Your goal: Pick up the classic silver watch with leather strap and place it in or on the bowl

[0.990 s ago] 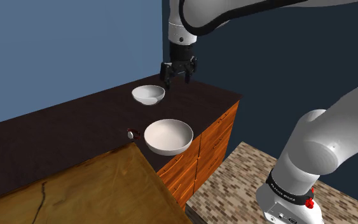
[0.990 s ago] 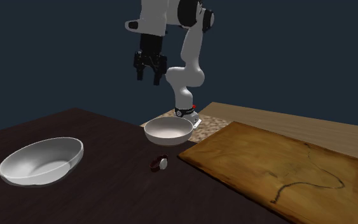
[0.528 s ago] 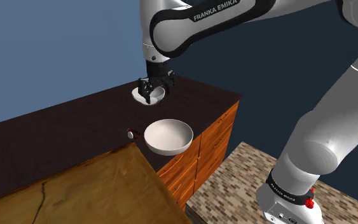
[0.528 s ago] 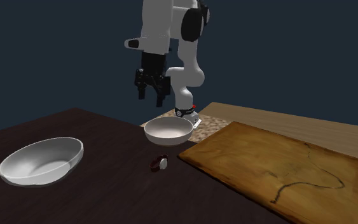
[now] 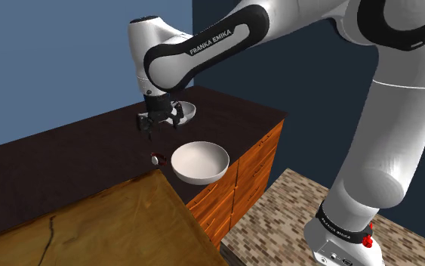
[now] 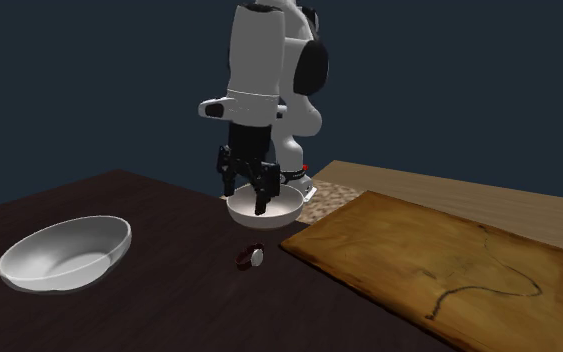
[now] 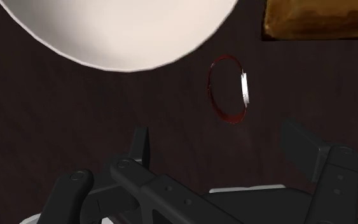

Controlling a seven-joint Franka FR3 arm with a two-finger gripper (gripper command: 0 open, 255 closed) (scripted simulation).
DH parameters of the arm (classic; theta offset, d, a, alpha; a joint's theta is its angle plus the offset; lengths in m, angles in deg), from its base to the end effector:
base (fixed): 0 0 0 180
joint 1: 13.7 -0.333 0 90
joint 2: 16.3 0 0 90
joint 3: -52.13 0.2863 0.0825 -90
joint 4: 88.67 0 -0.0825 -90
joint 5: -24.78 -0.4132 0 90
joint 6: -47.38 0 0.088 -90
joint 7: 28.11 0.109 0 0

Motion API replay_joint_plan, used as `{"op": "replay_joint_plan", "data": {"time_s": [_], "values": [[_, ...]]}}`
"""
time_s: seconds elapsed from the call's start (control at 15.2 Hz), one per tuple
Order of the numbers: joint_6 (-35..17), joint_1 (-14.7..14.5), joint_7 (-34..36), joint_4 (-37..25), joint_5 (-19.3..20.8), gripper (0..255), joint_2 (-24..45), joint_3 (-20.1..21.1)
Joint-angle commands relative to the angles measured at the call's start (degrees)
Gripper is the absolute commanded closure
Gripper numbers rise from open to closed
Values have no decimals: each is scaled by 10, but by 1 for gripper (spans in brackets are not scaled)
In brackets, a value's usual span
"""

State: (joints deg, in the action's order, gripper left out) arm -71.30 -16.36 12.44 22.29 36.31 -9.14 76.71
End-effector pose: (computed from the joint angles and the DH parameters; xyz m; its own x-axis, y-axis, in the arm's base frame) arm 0.5491 0.2657 0.3838 0.9861 -0.1359 0.0953 -0.1441 -0.9859 0.0847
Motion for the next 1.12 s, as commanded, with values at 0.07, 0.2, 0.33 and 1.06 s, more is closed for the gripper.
{"op": "replay_joint_plan", "data": {"time_s": [0.07,0.2,0.33,1.06], "values": [[2,-19,36,-55,32,0,71,2],[7,-35,56,-97,52,0,119,-1],[3,-43,65,-112,61,0,142,-5],[-37,-43,74,-92,76,0,165,-12]]}}
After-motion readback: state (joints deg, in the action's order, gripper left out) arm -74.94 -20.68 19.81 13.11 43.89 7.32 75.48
